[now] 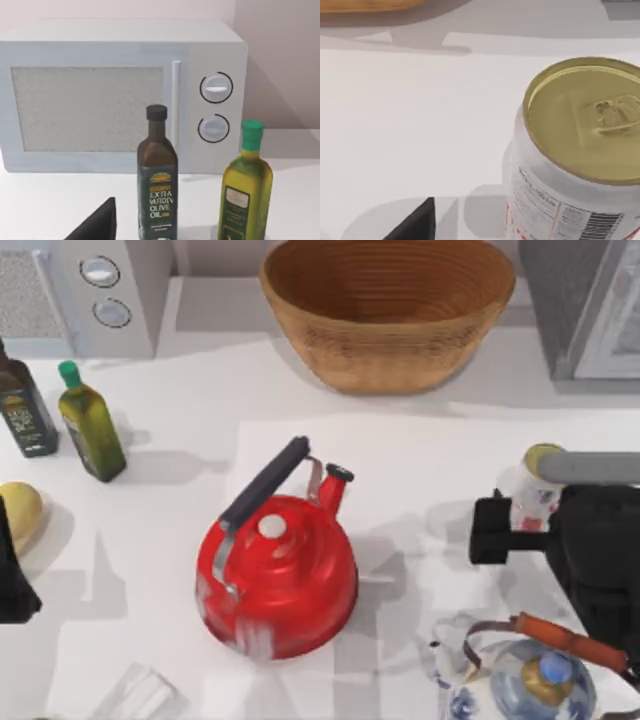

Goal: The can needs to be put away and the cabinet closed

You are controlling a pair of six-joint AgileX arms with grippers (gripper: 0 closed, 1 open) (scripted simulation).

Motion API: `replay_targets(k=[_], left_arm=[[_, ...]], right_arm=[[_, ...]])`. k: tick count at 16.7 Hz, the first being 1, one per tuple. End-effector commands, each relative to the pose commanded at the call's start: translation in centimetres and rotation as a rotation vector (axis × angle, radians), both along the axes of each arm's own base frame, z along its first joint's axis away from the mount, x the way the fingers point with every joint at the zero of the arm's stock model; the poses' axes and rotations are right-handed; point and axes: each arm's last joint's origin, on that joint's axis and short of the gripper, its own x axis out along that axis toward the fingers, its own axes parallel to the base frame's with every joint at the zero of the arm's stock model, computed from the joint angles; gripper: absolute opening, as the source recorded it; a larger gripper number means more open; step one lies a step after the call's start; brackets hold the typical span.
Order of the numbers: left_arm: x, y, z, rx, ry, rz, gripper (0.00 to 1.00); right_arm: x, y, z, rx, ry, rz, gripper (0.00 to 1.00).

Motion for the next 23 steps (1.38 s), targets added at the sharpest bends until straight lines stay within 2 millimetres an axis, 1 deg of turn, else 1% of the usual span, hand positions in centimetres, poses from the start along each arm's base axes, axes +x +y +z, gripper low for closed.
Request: replay_targets(k=[1, 6, 8, 10, 13, 15, 18, 22, 23], left_arm=[[0.0, 0.0, 0.0, 0.000, 0.000, 0.000, 1.00], [0.0, 0.0, 0.0, 0.000, 0.000, 0.000, 1.00], [0.0, 0.0, 0.0, 0.000, 0.000, 0.000, 1.00], [0.0, 0.0, 0.0, 0.000, 0.000, 0.000, 1.00], [0.0, 0.0, 0.0, 0.000, 0.000, 0.000, 1.00], [0.0, 0.0, 0.0, 0.000, 0.000, 0.000, 1.00], [0.0, 0.0, 0.0, 0.000, 0.000, 0.000, 1.00], [0.0, 0.0, 0.0, 0.000, 0.000, 0.000, 1.00], [0.0, 0.0, 0.0, 0.000, 0.000, 0.000, 1.00]], right_arm=[[-0.1, -0.1, -0.4, -0.017, 0.011, -0.007, 1.00], [0.0, -0.2, -0.4, -0.016, 0.012, -0.009, 1.00], [0.7, 0.1, -0.5, -0.014, 0.013, 0.000, 1.00], [2.0, 0.4, -0.9, -0.013, 0.012, 0.003, 1.00], [3.9, 0.6, -1.9, -0.012, 0.007, -0.001, 1.00], [4.7, 0.4, -2.7, -0.016, 0.009, -0.002, 1.00], [5.1, -0.1, -3.2, -0.019, 0.013, -0.007, 1.00], [5.1, -0.2, -3.3, -0.019, 0.013, -0.007, 1.00], [5.1, -0.2, -3.3, -0.019, 0.013, -0.007, 0.92]])
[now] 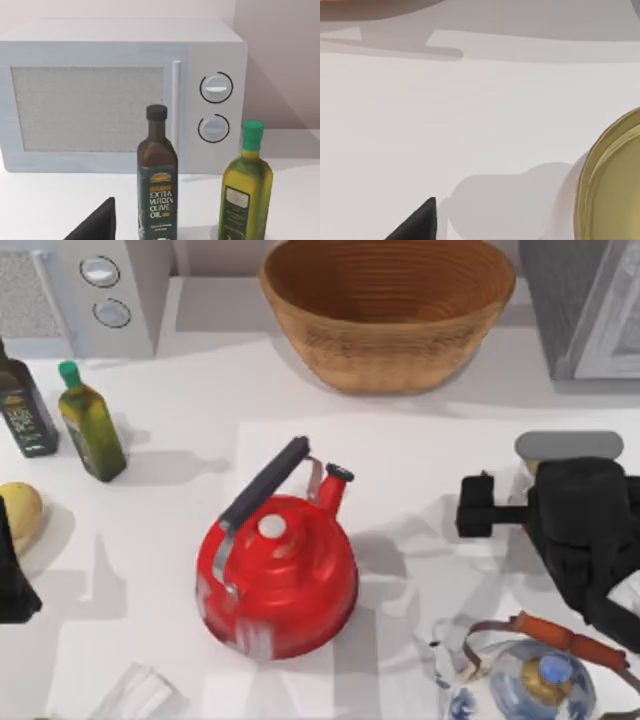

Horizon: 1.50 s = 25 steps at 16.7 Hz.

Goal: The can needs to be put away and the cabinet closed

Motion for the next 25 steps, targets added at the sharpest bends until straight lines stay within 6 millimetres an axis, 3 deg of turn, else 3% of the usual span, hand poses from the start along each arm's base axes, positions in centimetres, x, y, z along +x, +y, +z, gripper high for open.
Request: replay_targets(k=[12, 25], left_arm=[[0.00, 0.00, 0.00, 0.000, 0.000, 0.000, 1.00], [0.00, 0.00, 0.00, 0.000, 0.000, 0.000, 1.00]], right_arm=[[0.00, 0.00, 0.00, 0.000, 0.000, 0.000, 0.02], [0.41, 0.34, 0.28, -0.003, 0.027, -0.002, 0.00]])
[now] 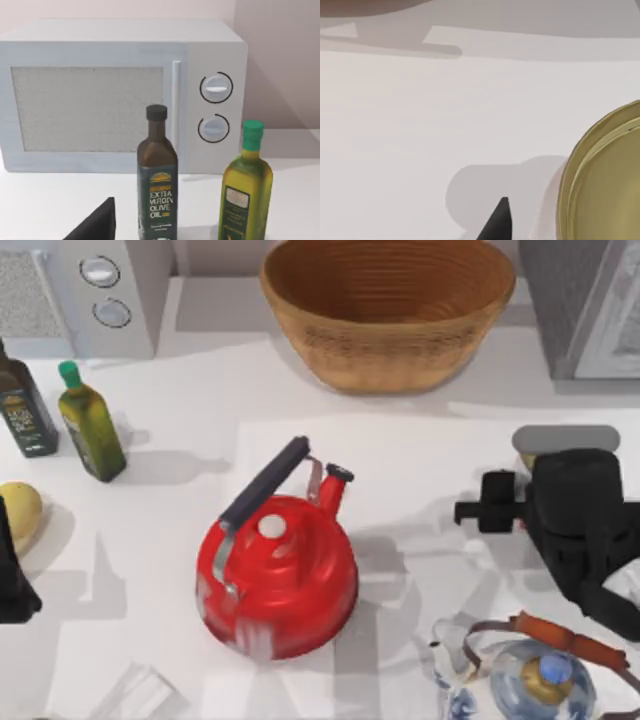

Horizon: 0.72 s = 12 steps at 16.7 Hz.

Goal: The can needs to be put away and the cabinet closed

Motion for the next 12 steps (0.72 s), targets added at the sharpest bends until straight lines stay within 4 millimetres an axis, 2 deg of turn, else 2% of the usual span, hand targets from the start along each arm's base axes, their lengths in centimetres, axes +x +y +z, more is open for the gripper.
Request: replay_targets(k=[2, 4, 7, 12], left_arm=[[0.0, 0.0, 0.0, 0.000, 0.000, 0.000, 1.00], [0.0, 0.0, 0.0, 0.000, 0.000, 0.000, 1.00], [0.0, 0.0, 0.0, 0.000, 0.000, 0.000, 1.00], [0.0, 0.0, 0.0, 0.000, 0.000, 0.000, 1.00]], right_arm=[[0.6, 0.3, 0.8, 0.005, 0.026, 0.001, 0.00], [1.3, 0.4, 2.5, 0.016, 0.042, -0.003, 0.00], [1.5, 0.1, 6.1, 0.023, 0.057, -0.014, 0.00], [0.3, -0.5, 12.5, 0.006, 0.013, -0.014, 0.00]])
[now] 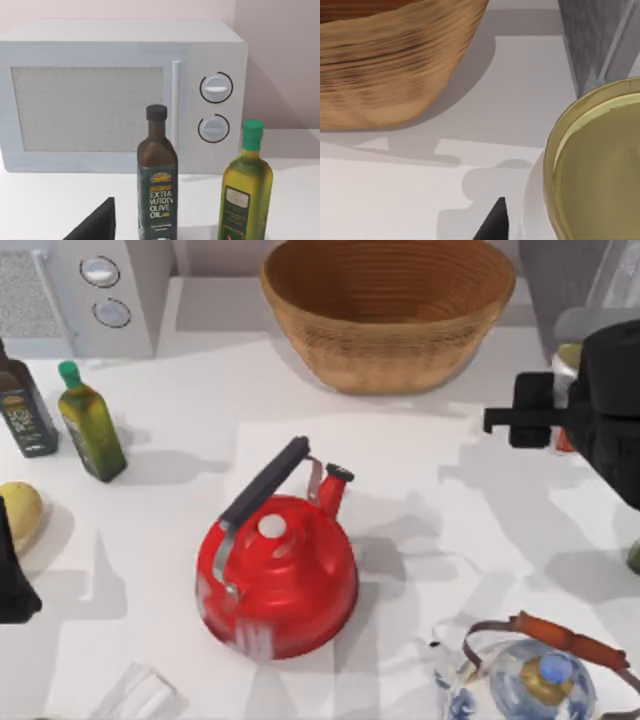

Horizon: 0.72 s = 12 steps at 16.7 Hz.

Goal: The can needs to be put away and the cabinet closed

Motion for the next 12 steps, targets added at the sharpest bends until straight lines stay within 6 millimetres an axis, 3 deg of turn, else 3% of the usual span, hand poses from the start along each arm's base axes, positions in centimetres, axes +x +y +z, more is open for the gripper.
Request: replay_targets(k=[3, 9, 12], left_arm=[[0.0, 0.0, 0.0, 0.000, 0.000, 0.000, 1.00], [0.0, 0.0, 0.0, 0.000, 0.000, 0.000, 1.00], [0.0, 0.0, 0.0, 0.000, 0.000, 0.000, 1.00]], right_arm=[[-0.7, 0.2, 2.1, -0.002, -0.038, 0.015, 0.00], [-0.7, 0.0, 2.1, 0.000, -0.038, 0.012, 0.00], [-1.5, -1.0, 2.5, 0.006, -0.050, 0.009, 0.00]])
